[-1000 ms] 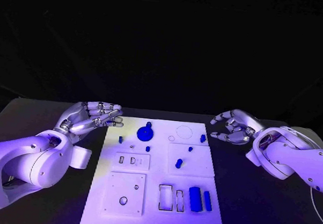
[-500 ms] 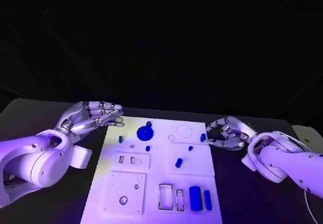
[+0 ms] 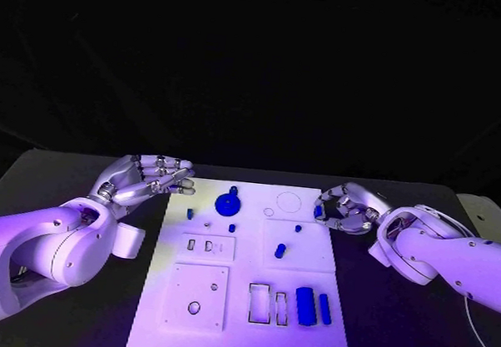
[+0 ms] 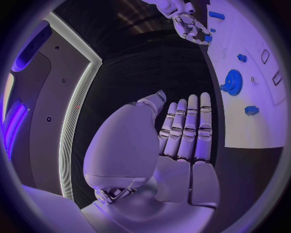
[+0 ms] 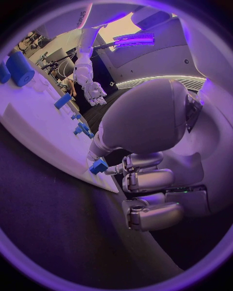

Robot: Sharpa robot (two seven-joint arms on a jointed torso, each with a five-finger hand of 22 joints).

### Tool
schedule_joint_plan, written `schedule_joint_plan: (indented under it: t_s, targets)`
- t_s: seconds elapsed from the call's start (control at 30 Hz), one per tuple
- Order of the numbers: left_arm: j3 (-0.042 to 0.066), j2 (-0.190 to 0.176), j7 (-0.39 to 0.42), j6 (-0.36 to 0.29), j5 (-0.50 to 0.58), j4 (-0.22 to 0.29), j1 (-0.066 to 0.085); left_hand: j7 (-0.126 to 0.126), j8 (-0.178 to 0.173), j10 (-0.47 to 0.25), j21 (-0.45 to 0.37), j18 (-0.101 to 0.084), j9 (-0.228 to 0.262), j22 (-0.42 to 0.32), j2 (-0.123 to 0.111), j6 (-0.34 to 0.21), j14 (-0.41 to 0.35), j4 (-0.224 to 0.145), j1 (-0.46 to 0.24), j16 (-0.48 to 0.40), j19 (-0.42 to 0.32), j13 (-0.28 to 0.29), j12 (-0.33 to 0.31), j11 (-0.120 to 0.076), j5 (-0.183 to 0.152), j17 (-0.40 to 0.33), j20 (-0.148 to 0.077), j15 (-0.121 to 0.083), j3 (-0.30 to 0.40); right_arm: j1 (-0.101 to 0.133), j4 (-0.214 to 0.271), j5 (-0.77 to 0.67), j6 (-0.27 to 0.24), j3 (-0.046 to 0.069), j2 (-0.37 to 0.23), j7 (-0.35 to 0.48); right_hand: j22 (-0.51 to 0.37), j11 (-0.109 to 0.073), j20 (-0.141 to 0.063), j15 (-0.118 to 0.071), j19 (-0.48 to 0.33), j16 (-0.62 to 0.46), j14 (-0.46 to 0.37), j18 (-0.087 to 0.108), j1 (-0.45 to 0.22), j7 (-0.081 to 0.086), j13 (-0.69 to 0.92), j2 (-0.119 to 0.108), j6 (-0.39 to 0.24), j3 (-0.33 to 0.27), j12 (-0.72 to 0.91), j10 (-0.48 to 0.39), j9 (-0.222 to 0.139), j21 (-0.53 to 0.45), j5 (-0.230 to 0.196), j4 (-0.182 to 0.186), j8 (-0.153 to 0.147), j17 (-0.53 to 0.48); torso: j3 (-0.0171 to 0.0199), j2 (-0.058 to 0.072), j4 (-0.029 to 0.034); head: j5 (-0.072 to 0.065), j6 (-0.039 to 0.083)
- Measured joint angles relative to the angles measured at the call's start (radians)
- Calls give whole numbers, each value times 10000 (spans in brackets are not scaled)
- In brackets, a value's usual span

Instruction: Assemble the parts on the task board

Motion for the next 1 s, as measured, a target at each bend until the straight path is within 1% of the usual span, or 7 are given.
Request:
schedule_joint_plan:
  t_s: [0.07, 0.17, 0.33, 0.37, 0.43, 0.53, 1.0]
  targets:
    - [0, 0, -11, 0, -2, -2, 0, 0, 0, 0, 0, 0, 0, 0, 0, 0, 0, 0, 0, 0, 0, 0, 0, 0, 0, 0, 0, 0, 0, -7, 1, -7, -22, 0, 25, -11, -1, 0, 0, 0, 0, 0, 0, 0, -24, -16, 0, 24, 125, 4, 0, 0, 11, 0, 0, 4, 68, 0, 0, 0, -2, 2, -5]
    - [0, -2, -23, 0, -4, -4, 0, 0, 0, 0, 0, 0, 0, 0, 0, 0, 0, 0, 0, 0, 0, 0, 0, 0, 0, 0, 0, 0, 0, -11, 2, -14, -49, 0, 45, -20, -1, 0, 0, 1, 0, 0, 0, 0, -44, -16, 0, 53, 233, 84, 53, 0, 23, 0, 0, 3, 79, -1, -2, -1, -3, 3, -7]
    - [0, -3, -47, 0, -6, -9, 0, 0, 0, 0, 0, 0, 0, 0, 0, 0, 0, 0, 0, 0, 0, 0, 0, 0, 0, 8, 0, 0, 0, -17, -3, -21, -103, 0, 84, -35, -1, 0, 0, 1, 0, 0, 0, 0, 3, -79, 0, 180, 474, 156, 93, 0, 38, 0, 0, -12, 156, -1, -2, -6, -6, -2, -9]
    - [-1, -3, -53, 0, -6, -10, 0, 0, 0, 0, 0, 0, 0, 0, 0, 0, 0, 0, 0, 0, 0, 0, 0, 0, 0, 8, 0, 0, 0, -19, -5, -22, -114, 0, 93, -38, -1, 0, 0, 0, 0, 0, 0, 0, 2, -42, 0, 180, 514, 181, 93, 0, 38, 0, 0, 14, 156, -1, -2, -7, -6, -2, -9]
    - [-1, -3, -61, 0, -7, -12, 0, 0, 0, 0, 0, 0, -1, 1, 0, 0, 0, 0, 0, 0, 0, -1, 0, 0, 0, 8, 0, 0, 0, -21, -9, -22, -129, 0, 105, -42, -2, 0, 0, 0, 0, 0, 0, 0, -36, -86, 0, 220, 588, 223, 93, 0, 38, 0, 0, -27, 156, -1, -2, -10, -7, 3, 12]
    - [-2, -3, -75, 0, -8, -15, 0, 0, 0, 0, 0, 0, -1, 1, 0, 0, 0, 0, 0, 0, 0, -1, 0, 1, 0, 8, 0, 0, 0, -21, -26, -22, -149, 0, 116, -51, -2, 0, 0, 1, 0, 0, 0, 0, -11, -51, 0, 275, 624, 223, 93, 1, 38, 0, 0, -27, 156, -1, -2, -11, -9, 12, 32]
    - [-3, -3, -141, 0, -13, -19, 0, 0, 0, 0, 0, 0, -2, 2, 1, 0, 0, 0, 1, -39, 0, -2, 0, 1, 0, 16, 0, 0, 0, -23, -102, -20, -195, -1, 137, -111, -3, 1, 1, 1, 0, 0, 0, 1, -8, -51, -1, 272, 623, 277, 92, 1, 36, 0, -1, -26, 156, -2, -6, -12, -8, 11, 37]
